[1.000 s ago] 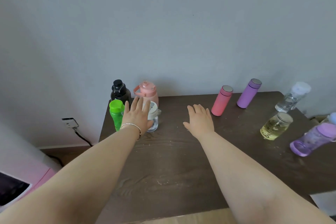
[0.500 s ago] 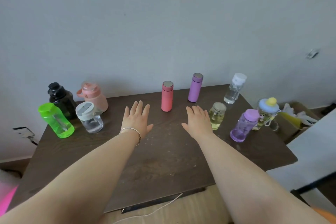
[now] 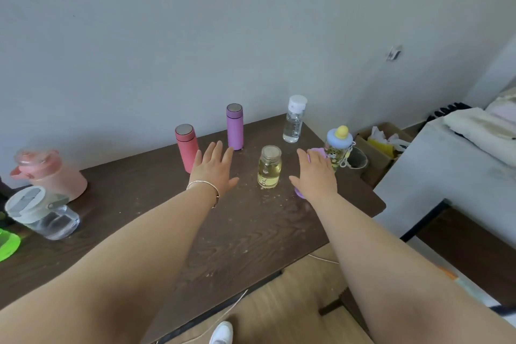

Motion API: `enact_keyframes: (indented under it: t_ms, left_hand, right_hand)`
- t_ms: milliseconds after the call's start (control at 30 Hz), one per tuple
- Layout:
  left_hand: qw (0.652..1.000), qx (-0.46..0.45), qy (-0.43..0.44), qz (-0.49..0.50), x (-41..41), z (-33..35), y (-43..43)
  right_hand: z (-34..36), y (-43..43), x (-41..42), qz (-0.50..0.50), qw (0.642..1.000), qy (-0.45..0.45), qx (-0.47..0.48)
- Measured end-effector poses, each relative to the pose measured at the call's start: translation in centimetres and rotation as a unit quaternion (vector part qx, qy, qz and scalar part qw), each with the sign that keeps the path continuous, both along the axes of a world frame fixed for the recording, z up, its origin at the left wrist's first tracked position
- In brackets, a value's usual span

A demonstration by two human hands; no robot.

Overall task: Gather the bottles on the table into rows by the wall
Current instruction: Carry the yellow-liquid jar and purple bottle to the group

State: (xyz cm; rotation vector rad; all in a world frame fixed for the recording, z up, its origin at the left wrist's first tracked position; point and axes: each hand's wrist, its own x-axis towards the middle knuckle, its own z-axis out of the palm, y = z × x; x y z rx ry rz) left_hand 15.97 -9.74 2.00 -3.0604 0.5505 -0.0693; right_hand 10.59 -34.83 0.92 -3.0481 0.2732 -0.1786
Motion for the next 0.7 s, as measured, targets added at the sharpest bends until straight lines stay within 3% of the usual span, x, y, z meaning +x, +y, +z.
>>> enact_keyframes:
  t_ms: [367,700]
  left_hand:
    - [0.994,-0.019,0.038,-0.103,6.5,-2.2,-8.3]
    - [0.984,-0.067,0.134,-0.097,10.8,-6.4,-11.2]
  right_hand:
    - [-2.3,-5.5,1.7,-0.112,0.989,0.011,0.099]
    - [-5.6,-5.7,4.4,-0.133,0.961,-0.017,0.241]
